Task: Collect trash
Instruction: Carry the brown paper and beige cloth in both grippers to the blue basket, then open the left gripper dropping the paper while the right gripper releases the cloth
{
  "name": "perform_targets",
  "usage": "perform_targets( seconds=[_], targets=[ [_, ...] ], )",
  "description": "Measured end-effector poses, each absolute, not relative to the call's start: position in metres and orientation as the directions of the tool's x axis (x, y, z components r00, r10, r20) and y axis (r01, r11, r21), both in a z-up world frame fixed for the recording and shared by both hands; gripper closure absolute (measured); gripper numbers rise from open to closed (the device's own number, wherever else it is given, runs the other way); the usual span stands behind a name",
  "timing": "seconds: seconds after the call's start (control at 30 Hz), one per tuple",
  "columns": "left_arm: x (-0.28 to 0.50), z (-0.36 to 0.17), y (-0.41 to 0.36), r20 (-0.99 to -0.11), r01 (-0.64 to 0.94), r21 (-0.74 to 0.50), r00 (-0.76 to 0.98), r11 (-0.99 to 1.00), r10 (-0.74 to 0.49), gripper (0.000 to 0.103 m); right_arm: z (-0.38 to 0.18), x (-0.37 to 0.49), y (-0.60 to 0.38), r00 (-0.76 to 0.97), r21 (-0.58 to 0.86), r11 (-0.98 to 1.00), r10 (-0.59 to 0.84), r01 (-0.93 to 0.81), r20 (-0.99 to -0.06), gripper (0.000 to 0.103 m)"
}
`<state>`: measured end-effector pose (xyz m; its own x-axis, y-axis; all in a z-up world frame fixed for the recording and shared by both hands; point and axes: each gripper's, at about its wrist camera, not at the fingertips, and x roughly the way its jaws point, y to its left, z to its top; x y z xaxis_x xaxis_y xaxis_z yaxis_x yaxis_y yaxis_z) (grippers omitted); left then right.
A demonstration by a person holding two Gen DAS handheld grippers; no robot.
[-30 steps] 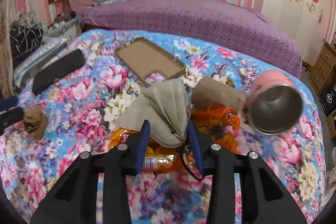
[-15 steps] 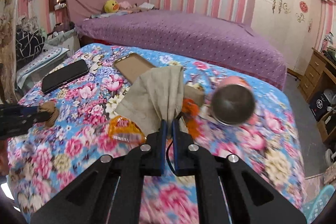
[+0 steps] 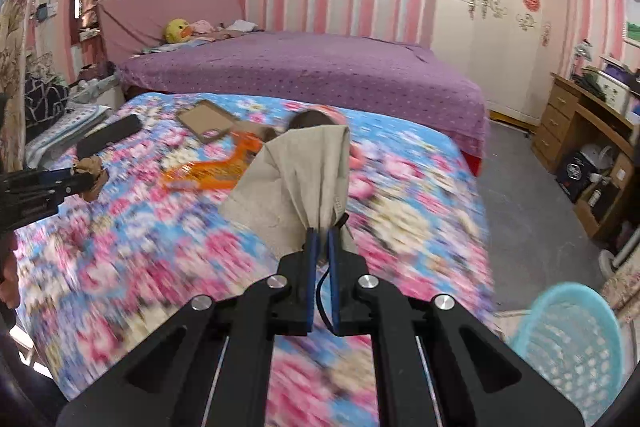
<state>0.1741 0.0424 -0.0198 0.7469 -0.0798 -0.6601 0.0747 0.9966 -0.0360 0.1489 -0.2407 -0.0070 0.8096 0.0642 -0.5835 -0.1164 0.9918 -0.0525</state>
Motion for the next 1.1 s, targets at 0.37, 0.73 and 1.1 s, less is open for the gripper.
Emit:
perform_targets(
  seconds=[0.37, 0.73, 1.1],
  targets=[
    [0.135, -0.011, -0.091, -0.607, 0.191, -0.061, 0.772, 0.980, -0.189, 0.069, -0.014, 0.093, -0.366, 0.810, -0.047, 0.997, -0.076, 0.060, -0.582, 0.097],
    [0.125, -0.004, -0.192, -0.585, 0.291, -0.069, 0.763, 0.954, -0.275, 0.068, -0.028, 0.065, -0.458, 0.773, -0.034, 0.981, -0.171, 0.190, -0.610, 0.097],
    [0.125, -0.029, -0.277, -0.611, 0.390, -0.089, 0.706, 0.917, -0.359, 0.068, -0.045, 0.051, -0.514, 0.739, -0.010, 0.963, -0.214, 0.270, -0.639, 0.097]
  ],
)
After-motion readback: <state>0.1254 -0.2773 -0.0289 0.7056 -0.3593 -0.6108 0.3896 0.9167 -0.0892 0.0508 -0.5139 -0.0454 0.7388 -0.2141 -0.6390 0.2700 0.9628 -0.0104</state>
